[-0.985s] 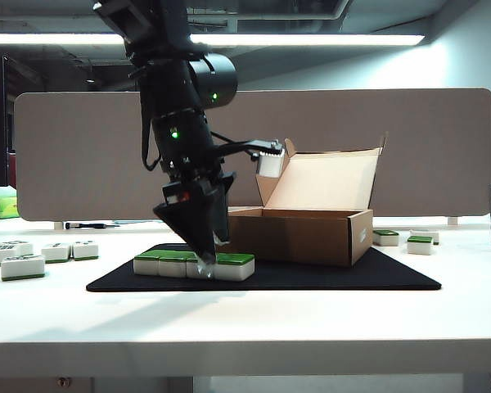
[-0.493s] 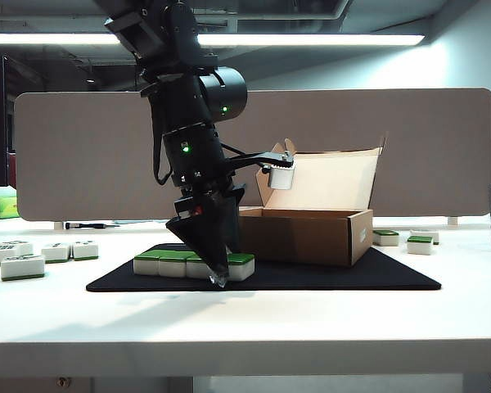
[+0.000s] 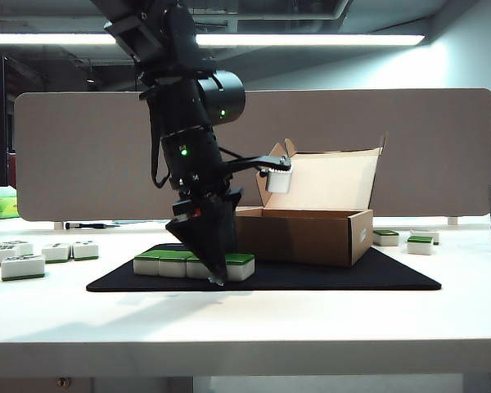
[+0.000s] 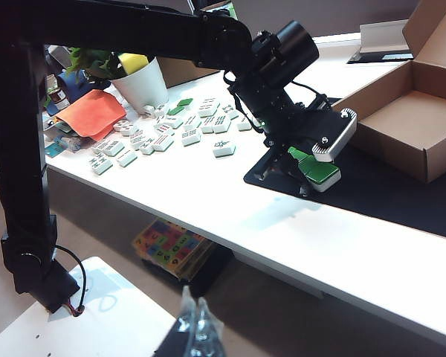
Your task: Pick up four mahjong tiles and put them into the paper box.
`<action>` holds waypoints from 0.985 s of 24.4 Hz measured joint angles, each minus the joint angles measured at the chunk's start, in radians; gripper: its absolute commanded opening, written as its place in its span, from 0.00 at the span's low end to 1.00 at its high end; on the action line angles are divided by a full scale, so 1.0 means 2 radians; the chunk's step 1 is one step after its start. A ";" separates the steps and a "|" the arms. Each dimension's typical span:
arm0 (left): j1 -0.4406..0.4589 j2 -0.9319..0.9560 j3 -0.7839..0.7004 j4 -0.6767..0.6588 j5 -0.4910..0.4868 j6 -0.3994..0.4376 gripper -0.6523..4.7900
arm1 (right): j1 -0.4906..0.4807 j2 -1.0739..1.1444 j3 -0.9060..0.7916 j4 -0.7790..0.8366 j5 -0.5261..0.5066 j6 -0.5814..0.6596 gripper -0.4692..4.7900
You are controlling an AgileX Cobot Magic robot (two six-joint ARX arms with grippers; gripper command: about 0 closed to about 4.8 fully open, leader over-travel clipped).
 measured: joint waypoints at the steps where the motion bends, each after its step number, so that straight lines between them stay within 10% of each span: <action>1: 0.000 0.003 0.000 0.000 0.000 0.000 0.68 | 0.000 0.000 0.000 0.000 0.000 0.000 0.09; 9: 0.001 0.009 0.003 -0.002 0.010 0.000 0.43 | 0.000 0.000 0.000 0.000 0.001 0.000 0.09; 24: -0.009 -0.004 0.057 -0.019 0.005 -0.090 0.39 | 0.000 0.000 0.000 0.000 0.002 0.000 0.09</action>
